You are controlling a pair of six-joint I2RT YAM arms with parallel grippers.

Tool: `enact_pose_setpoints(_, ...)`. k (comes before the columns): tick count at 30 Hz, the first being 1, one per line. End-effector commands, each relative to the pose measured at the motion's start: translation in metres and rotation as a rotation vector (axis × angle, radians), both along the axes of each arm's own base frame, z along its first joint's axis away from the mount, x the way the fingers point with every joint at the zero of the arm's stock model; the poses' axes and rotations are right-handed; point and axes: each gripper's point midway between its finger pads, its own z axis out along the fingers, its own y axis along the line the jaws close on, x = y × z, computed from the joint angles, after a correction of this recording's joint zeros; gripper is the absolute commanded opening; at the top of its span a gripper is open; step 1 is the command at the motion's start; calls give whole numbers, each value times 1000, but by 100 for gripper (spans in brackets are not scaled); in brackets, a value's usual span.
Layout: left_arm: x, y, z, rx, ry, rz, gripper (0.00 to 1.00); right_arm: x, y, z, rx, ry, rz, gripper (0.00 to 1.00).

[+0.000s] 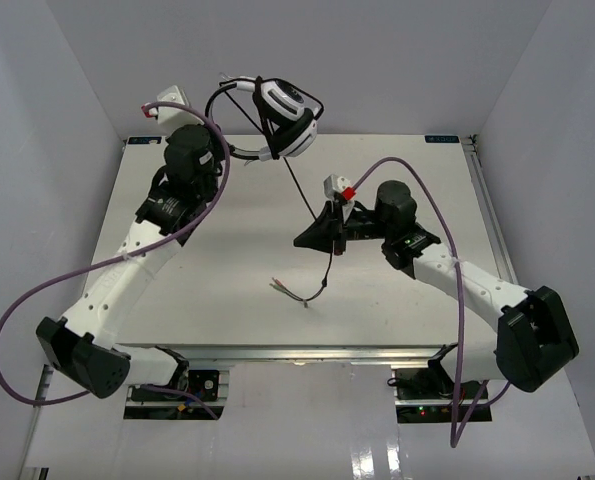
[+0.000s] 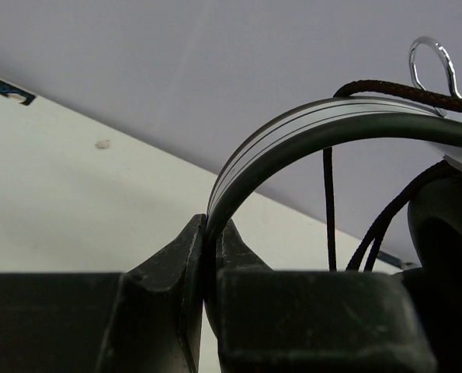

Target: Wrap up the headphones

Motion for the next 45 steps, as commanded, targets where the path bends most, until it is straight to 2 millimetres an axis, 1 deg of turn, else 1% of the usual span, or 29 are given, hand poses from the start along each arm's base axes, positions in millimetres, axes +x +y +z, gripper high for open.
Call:
enact_pose_setpoints(1,22,15,-14,107,32,113,0,13,6,-22,-230,-195,-116,8)
enact_pose_setpoints(2,28,10,-23,141,57,99,0,12,7,-26,-281,-221,-124,8)
enact_pose_setpoints(3,34,4,-35,176,88,78,0,17,8,-25,-320,-271,-148,8)
enact_pose_setpoints(5,47,-7,-65,277,174,31,0,40,7,-12,-388,-400,-248,8)
enact_pose_setpoints(6,51,-11,-79,326,208,2,0,53,1,-8,-433,-441,-310,8)
enact_pose_setpoints(8,50,-18,-105,389,267,-50,0,70,-7,1,-487,-562,-377,8)
enact_pose_setpoints(9,47,-26,-119,425,289,-112,0,90,-18,7,-546,-649,-489,8)
enact_pose_setpoints(10,43,-37,-129,459,301,-189,0,104,-29,12,-599,-722,-574,8)
enact_pose_setpoints(11,37,-49,-140,490,310,-271,0,114,-36,14,-639,-786,-630,8)
enact_pose_setpoints(12,29,-57,-157,525,336,-330,0,125,-45,20,-674,-852,-695,8)
enact_pose_setpoints(14,15,-69,-171,600,342,-430,0,135,-53,25,-712,-910,-749,8)
enact_pose_setpoints(15,10,-71,-180,617,355,-448,0,138,-56,26,-726,-927,-764,8)
enact_pose_setpoints(17,-4,-71,-184,676,345,-501,0,144,-60,23,-757,-950,-782,9)
enact_pose_setpoints(18,-8,-70,-189,692,351,-516,0,147,-61,19,-778,-961,-786,10)
enact_pose_setpoints(21,-24,-71,-182,735,307,-587,0,155,-63,5,-816,-971,-798,14)
enact_pose_setpoints(22,-30,-73,-177,740,282,-615,0,158,-65,4,-819,-960,-804,15)
enact_pose_setpoints(24,-41,-76,-179,740,265,-669,0,164,-65,-4,-815,-925,-802,16)
enact_pose_setpoints(26,-54,-82,-176,719,225,-728,0,172,-70,-12,-815,-881,-811,17)
enact_pose_setpoints(28,-66,-85,-168,677,189,-765,0,176,-68,-18,-767,-813,-793,16)
enact_pose_setpoints(29,-68,-85,-166,665,185,-765,0,180,-74,-20,-748,-758,-807,16)
enact_pose_setpoints(30,-70,-86,-163,655,176,-768,0,181,-75,-23,-726,-717,-799,16)
enact_pose_setpoints(34,-79,-93,-139,581,124,-800,0,182,-78,-37,-621,-514,-733,14)
enact_pose_setpoints(38,-88,-107,-113,488,73,-857,0,174,-74,-49,-505,-351,-603,15)
enact_pose_setpoints(40,-95,-115,-94,426,32,-894,0,159,-63,-56,-419,-240,-468,17)
enact_pose_setpoints(41,-99,-119,-84,393,5,-918,0,158,-65,-58,-401,-207,-446,17)
enact_pose_setpoints(42,-103,-123,-73,375,-27,-939,0,152,-61,-60,-367,-163,-389,17)
enact_pose_setpoints(45,-112,-130,-37,286,-102,-969,0,128,-49,-59,-247,-42,-217,18)
